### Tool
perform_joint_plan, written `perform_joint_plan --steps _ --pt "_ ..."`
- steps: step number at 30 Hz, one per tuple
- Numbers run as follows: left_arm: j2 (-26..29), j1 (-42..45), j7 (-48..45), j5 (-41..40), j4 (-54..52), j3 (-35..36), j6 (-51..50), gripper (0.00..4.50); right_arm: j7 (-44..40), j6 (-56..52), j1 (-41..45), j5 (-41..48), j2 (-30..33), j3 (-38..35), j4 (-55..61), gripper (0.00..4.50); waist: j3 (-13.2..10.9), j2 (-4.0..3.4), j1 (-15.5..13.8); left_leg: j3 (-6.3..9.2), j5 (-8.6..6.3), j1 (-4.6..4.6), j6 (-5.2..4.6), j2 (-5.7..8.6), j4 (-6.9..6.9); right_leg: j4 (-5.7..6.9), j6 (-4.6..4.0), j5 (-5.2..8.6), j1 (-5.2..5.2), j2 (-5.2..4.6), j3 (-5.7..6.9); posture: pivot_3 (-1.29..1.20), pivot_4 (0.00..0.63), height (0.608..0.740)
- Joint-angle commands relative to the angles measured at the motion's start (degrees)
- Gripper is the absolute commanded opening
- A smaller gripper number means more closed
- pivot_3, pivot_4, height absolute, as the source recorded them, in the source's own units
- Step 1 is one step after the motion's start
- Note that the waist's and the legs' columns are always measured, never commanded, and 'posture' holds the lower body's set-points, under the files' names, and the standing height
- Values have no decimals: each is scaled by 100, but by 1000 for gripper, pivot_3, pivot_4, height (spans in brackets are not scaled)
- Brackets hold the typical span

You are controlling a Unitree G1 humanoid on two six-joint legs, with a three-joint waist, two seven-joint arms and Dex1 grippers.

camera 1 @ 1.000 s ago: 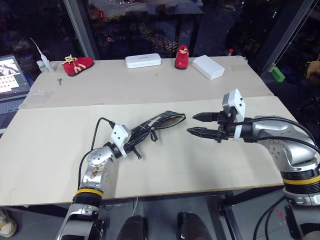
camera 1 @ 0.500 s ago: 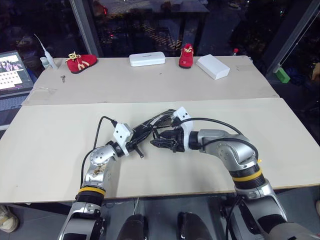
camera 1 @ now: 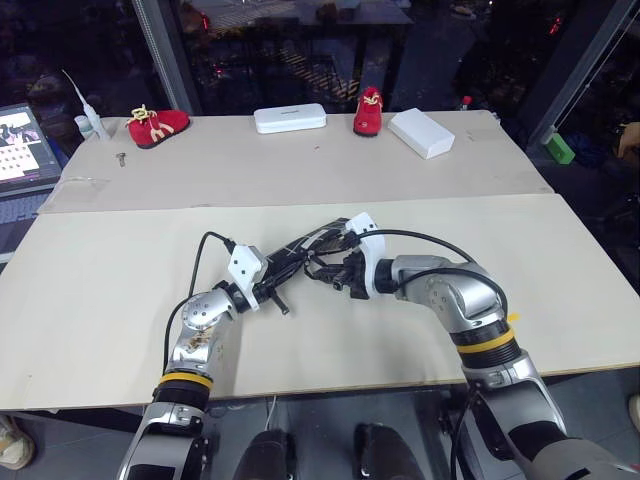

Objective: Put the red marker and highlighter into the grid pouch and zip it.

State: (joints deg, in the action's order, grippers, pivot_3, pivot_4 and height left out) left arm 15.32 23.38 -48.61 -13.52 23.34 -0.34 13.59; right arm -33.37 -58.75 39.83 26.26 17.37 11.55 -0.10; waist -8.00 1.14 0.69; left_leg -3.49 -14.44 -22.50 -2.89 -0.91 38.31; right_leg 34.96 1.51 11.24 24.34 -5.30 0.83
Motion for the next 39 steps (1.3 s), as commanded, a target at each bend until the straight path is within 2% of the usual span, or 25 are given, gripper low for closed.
perform_joint_plan --steps 1,4,9,13,16,21,25,26,28,32,39 --pt "6 5 29 -40 -228 4 14 0 -90 44 82 55 169 -282 198 24 0 0 0 0 0 0 0 0 0 0 0 0 0 0 0 0 150 740" --pt "0 -6 39 -42 -259 -8 3 0 -286 -13 66 141 436 -483 278 24 0 0 -8 0 0 0 0 0 0 0 0 0 0 0 0 0 150 740" --pt "8 -48 53 -51 -319 -34 -23 0 -679 353 -99 -93 1503 -920 -88 24 0 0 -43 0 0 -6 -1 4 0 -6 1 0 -1 -5 1 0 150 740" --pt "37 -66 49 -63 -335 -24 -45 0 -887 1116 -134 -496 2252 -1062 -609 24 0 1 -60 -1 -2 -8 -3 5 -1 -15 2 2 0 -3 1 0 150 740" --pt "50 -84 38 -68 -337 -29 -55 0 -1040 1287 -48 -542 2507 -1183 -954 24 -1 1 -28 -6 -2 -3 -3 4 -2 -28 2 2 2 3 -8 0 150 740" --pt "47 -63 42 -75 -323 -62 -64 0 -1180 1121 -147 -326 2378 -1170 -725 24 -1 1 7 -5 -2 5 -3 -1 -1 -17 1 3 0 6 -14 0 150 740" --pt "3 -39 41 -71 -324 -99 -57 0 -1183 905 -315 -124 2034 -1074 -483 1177 -1 2 1 -5 -2 6 -3 -2 -1 -18 1 3 -2 4 -13 0 150 740" --pt "-4 -42 41 -68 -329 -107 -55 0 -1196 867 -335 -100 2001 -1077 -439 1333 -1 1 1 -4 -2 6 -3 -3 -1 -18 1 3 -1 4 -13 0 150 740" --pt "-24 -45 27 -57 -338 -137 -52 0 -1362 660 -427 60 1993 -1054 -209 2210 -1 1 -10 -4 -2 3 -3 -2 -1 -17 1 3 0 1 -13 0 150 740" --pt "-37 -22 -50 -24 -332 -206 -29 0 -1569 222 -445 393 2134 -1365 -101 3477 -1 1 -32 -3 -2 0 -3 0 -1 -18 1 3 0 -3 -11 0 150 740" --pt "-30 132 -366 75 -221 -428 138 0 -2261 195 -637 1335 2851 -2685 190 3477 -1 1 -134 -2 -2 -2 -3 2 -1 -31 1 3 -2 -3 -8 0 150 740"
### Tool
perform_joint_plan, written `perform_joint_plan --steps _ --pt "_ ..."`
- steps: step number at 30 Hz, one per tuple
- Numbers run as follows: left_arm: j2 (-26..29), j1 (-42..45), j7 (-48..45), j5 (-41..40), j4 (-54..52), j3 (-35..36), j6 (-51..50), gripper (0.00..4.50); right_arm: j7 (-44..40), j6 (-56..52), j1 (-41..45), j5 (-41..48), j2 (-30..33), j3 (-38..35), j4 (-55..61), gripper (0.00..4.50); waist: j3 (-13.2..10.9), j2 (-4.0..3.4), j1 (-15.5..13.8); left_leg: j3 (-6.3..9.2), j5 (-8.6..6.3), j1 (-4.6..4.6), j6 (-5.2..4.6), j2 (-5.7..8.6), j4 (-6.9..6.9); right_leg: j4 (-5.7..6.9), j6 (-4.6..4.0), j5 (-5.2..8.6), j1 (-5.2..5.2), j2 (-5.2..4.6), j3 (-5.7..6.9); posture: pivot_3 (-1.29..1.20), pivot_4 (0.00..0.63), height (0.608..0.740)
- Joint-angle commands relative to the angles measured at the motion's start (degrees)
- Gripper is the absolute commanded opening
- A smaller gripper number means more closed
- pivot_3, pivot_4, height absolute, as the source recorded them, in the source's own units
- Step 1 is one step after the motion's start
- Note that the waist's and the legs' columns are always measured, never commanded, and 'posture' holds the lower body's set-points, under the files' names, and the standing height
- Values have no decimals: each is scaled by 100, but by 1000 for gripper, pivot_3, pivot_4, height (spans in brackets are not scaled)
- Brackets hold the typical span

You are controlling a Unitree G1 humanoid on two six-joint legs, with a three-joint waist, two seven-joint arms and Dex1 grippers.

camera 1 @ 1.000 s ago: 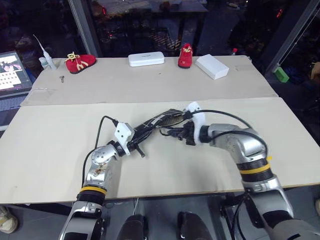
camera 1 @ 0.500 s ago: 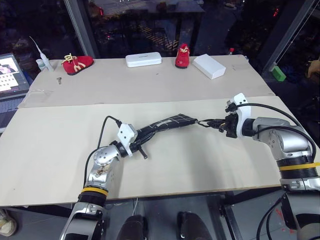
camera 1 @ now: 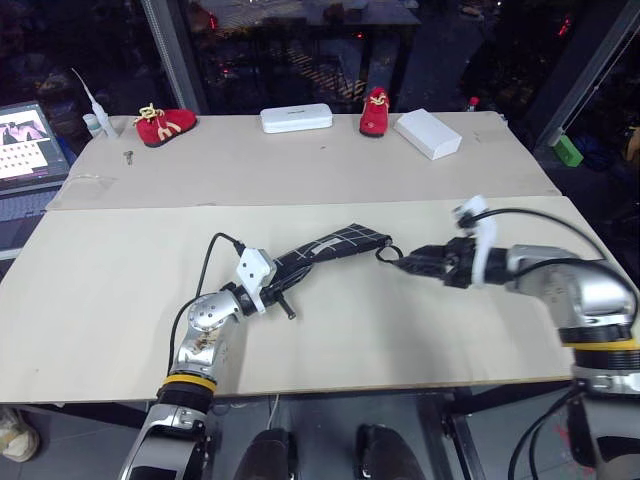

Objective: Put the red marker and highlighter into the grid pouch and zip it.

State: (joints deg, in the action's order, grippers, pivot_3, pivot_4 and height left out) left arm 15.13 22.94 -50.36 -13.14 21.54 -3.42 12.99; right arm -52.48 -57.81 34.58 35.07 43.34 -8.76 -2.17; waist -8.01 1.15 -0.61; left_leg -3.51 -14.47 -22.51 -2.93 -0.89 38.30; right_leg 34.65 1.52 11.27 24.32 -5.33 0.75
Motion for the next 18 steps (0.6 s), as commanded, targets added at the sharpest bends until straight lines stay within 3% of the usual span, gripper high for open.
perform_joint_plan --steps 1,6,12,14,15,18 --pt "-15 217 -323 52 -44 -209 241 0 -513 210 -347 555 381 -874 586 3477 0 0 -12 0 0 0 0 0 -1 -1 0 0 0 1 0 0 150 740" --pt "-23 597 -1098 257 205 -729 678 0 -746 628 -1893 525 661 -1372 1568 3477 0 0 -68 10 -2 -12 -3 -1 -2 -22 1 1 -6 5 11 0 150 740" --pt "-21 1137 -1256 703 1346 -911 1567 0 -177 820 -2393 365 447 -1310 1793 3477 1 -2 29 -6 -2 -2 -4 4 9 -25 4 -1 -11 3 -17 0 150 740" --pt "-18 1185 -1535 617 1521 -948 1579 749 -90 891 -2465 322 423 -1252 1816 3530 1 -2 36 -6 -2 11 -4 1 8 -24 6 0 -20 7 -17 0 150 740" --pt "-14 1156 -1700 517 1498 -953 1531 889 -60 911 -2483 315 422 -1240 1817 3530 1 -1 34 -5 -2 10 -4 1 8 -24 7 2 -18 12 -17 0 150 740" --pt "-39 1022 -1691 313 1145 -815 1295 2057 -41 993 -2498 280 469 -1230 1682 3530 1 -2 13 -3 -2 -3 -4 0 7 -20 9 5 -6 13 -15 0 150 740"
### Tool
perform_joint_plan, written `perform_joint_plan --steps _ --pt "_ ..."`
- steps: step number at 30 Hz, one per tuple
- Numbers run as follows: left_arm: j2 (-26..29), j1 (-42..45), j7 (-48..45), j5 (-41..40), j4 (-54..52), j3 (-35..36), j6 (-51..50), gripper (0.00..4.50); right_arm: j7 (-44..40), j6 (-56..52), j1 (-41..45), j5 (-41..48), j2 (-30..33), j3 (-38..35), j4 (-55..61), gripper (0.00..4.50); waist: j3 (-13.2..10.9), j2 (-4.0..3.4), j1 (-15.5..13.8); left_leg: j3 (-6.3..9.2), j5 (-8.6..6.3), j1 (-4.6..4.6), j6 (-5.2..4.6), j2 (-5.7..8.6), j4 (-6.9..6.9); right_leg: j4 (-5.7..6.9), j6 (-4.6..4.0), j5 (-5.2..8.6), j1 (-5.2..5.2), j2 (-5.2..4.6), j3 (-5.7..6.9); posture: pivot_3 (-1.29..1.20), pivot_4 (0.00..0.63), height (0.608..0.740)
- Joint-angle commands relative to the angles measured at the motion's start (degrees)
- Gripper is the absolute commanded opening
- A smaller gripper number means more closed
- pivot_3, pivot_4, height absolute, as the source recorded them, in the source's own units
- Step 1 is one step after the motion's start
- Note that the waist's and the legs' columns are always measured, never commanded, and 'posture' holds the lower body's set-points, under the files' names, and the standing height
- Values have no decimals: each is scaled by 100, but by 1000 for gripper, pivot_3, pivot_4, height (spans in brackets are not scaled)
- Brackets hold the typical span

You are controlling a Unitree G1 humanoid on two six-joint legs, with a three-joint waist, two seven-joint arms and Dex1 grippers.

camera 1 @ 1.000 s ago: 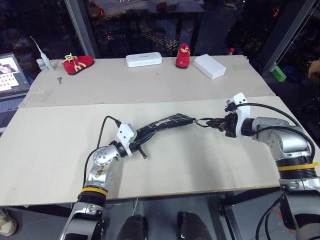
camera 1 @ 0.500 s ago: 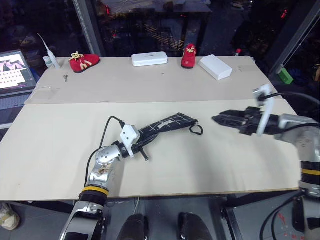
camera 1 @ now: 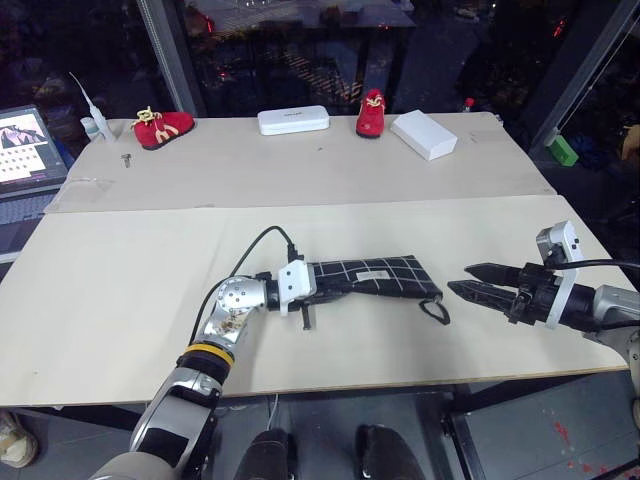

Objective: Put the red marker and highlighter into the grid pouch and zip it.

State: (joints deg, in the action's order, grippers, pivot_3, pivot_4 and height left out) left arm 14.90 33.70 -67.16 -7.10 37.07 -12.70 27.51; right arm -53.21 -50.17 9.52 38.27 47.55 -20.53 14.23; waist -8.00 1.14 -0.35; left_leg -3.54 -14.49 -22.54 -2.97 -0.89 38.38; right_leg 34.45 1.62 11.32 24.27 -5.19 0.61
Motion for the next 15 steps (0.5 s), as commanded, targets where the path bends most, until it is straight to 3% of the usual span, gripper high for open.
perform_joint_plan --steps 1,3,9,11,15 --pt "-19 -129 14 -447 -679 187 -462 2486 28 243 26 -52 68 -52 -36 3530 0 0 -18 1 0 -3 0 0 0 1 1 1 1 -2 2 0 150 740" --pt "7 -248 43 -656 -1104 262 -920 3112 17 275 64 -76 96 -40 -136 3530 0 0 -28 3 -2 -8 -3 1 0 1 4 2 1 -6 3 0 150 740" --pt "238 -685 1107 -1885 -3028 974 -3782 3112 -216 607 352 -243 237 77 -758 3530 1 -1 -24 6 -2 -6 -4 1 4 6 7 2 -3 -11 2 0 150 740" --pt "554 -916 1502 -2049 -3418 1243 -4648 3112 -320 853 397 -381 296 96 -1069 3530 0 -1 -6 6 -2 3 -4 0 4 12 8 3 -5 -6 0 0 150 740" --pt "1173 -1541 1989 -1977 -3686 1804 -5177 3112 -407 1324 481 -638 358 84 -1688 3530 1 -1 52 3 -2 23 -4 -1 -1 35 5 15 -8 -1 -5 0 150 740"
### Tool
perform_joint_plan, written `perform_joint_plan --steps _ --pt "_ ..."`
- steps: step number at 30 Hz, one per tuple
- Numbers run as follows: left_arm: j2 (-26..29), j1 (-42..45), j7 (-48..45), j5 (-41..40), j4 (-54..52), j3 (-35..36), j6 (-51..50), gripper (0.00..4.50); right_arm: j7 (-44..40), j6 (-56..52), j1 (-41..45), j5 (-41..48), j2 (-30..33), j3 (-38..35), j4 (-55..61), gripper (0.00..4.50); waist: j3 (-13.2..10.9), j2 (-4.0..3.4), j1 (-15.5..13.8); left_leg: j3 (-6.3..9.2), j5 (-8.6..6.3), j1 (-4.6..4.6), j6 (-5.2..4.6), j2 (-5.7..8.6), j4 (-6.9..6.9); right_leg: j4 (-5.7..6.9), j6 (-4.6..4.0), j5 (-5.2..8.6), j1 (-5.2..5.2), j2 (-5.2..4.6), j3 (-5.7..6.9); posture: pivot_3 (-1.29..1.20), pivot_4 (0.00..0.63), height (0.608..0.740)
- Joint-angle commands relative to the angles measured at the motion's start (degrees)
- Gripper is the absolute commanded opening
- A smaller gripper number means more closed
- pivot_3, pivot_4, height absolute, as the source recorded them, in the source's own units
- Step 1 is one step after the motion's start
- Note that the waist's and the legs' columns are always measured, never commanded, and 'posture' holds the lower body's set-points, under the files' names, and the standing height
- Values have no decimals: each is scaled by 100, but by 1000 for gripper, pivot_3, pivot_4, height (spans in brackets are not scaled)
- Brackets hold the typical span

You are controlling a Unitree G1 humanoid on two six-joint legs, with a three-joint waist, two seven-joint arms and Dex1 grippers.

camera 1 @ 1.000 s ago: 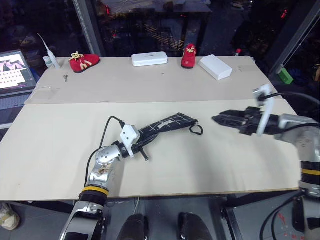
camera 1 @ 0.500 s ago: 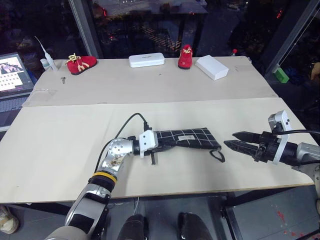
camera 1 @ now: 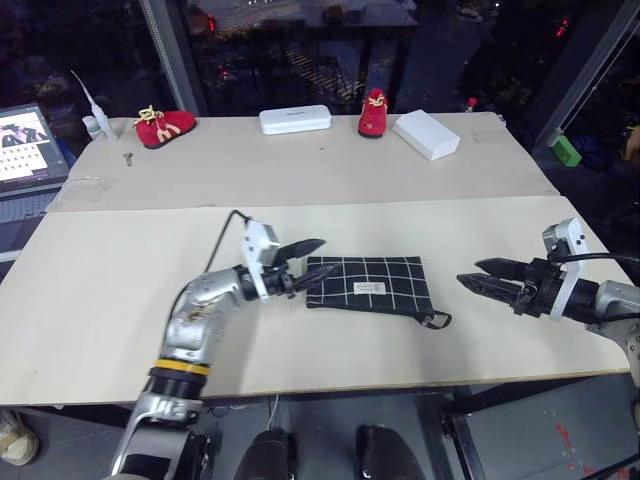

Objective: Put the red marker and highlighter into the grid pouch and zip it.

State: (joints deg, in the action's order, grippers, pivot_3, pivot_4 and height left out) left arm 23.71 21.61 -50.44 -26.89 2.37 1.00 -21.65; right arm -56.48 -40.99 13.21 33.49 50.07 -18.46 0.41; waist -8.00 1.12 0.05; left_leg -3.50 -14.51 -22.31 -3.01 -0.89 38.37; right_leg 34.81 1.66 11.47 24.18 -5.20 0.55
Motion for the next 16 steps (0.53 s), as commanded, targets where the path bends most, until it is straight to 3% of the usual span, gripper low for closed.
perform_joint_plan --steps 1,5,9,16 --pt "487 -573 425 60 -199 674 -236 3112 -76 542 139 -248 110 -120 -517 3530 0 0 19 -1 0 2 0 0 0 5 -3 3 0 0 -2 0 150 740" --pt "859 -1175 773 92 -122 1397 -28 3112 -60 784 340 -371 39 -98 -1101 3530 -2 1 53 -2 0 2 1 -2 -2 10 -11 7 5 -2 0 0 150 740" --pt "896 -1413 1039 84 -25 1824 125 3112 -106 957 528 -483 -76 50 -1436 3530 -2 1 -1 -4 1 7 2 1 -1 8 -12 7 -2 -12 0 0 150 740" --pt "614 -1557 1186 66 -319 1783 310 3112 -97 1153 854 -687 -273 288 -1855 3530 -2 1 -53 -6 0 -1 4 2 -4 6 -12 7 5 -13 1 0 150 740"
